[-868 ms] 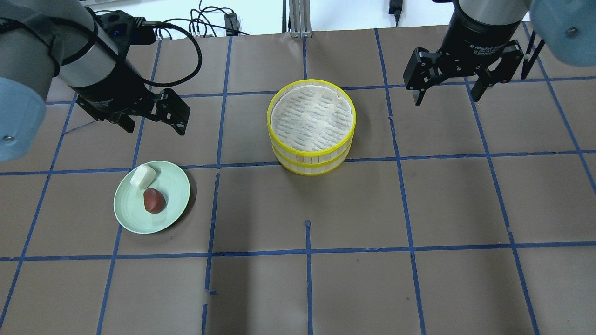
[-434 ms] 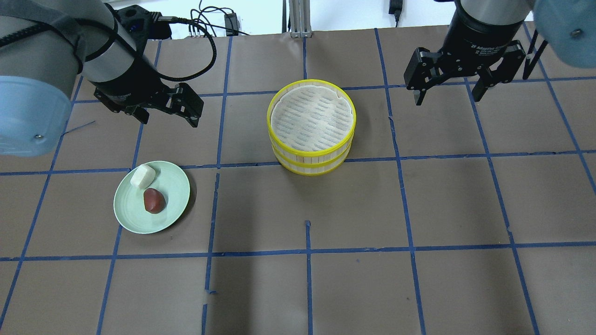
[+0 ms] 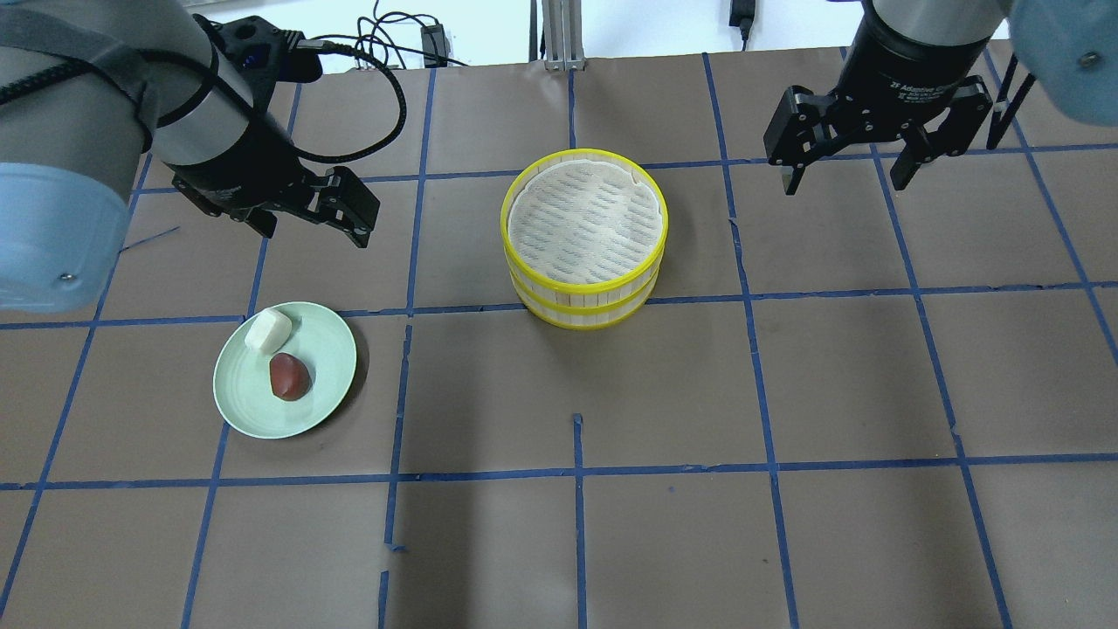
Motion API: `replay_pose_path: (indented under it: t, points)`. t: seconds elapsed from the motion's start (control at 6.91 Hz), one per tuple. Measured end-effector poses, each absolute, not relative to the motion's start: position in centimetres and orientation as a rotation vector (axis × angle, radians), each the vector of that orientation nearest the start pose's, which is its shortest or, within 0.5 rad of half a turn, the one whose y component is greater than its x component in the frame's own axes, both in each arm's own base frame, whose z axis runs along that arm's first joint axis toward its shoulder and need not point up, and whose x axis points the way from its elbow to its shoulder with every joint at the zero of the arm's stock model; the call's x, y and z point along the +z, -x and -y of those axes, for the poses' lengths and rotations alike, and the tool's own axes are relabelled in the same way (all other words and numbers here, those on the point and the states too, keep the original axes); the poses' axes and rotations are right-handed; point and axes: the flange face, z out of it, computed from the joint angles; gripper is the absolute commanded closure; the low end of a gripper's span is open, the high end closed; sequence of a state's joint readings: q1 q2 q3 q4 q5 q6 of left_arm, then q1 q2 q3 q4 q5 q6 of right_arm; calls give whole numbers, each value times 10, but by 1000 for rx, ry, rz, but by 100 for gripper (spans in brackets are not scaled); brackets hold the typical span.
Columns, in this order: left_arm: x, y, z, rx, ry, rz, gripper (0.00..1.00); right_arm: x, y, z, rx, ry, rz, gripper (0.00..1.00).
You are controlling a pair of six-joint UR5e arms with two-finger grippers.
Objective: Place buns in different layers of steamer
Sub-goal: 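Move the left gripper toward the white bun on the green plate, then grasp the white bun with the left gripper while the right grips the top tier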
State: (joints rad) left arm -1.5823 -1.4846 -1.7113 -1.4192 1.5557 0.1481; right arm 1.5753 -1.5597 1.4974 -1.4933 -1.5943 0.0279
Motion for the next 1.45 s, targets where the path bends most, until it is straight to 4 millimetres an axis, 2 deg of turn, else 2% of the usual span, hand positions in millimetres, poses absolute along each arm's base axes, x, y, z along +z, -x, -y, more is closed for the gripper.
replay_pose_path:
  t: [0.14,0.29,0.43,0.72,0.87,1.01,1.3,1.45]
  points:
    - [454,125,465,-89,-222,-3141,0,507,-133,502,-12,-40,-3164,0]
    - [419,100,466,17,-200,-3152,0,491,-138,526,-81,-29,-3159,0]
    - [382,68,467,131,-168,-3166,0,458,-152,557,-119,3,-3147,0]
    - [329,13,482,298,-82,-3111,0,380,-194,606,-149,27,-3097,0]
    - [303,-2,494,331,-66,-3079,0,342,-218,620,-142,-7,-3075,0]
    - [278,-10,506,344,-58,-3067,0,313,-230,628,-133,-30,-3075,1]
    - [232,-18,530,319,-56,-3059,2,277,-235,631,-120,-63,-3093,73]
    - [214,-20,537,311,-58,-3057,19,272,-236,629,-113,-91,-3091,92]
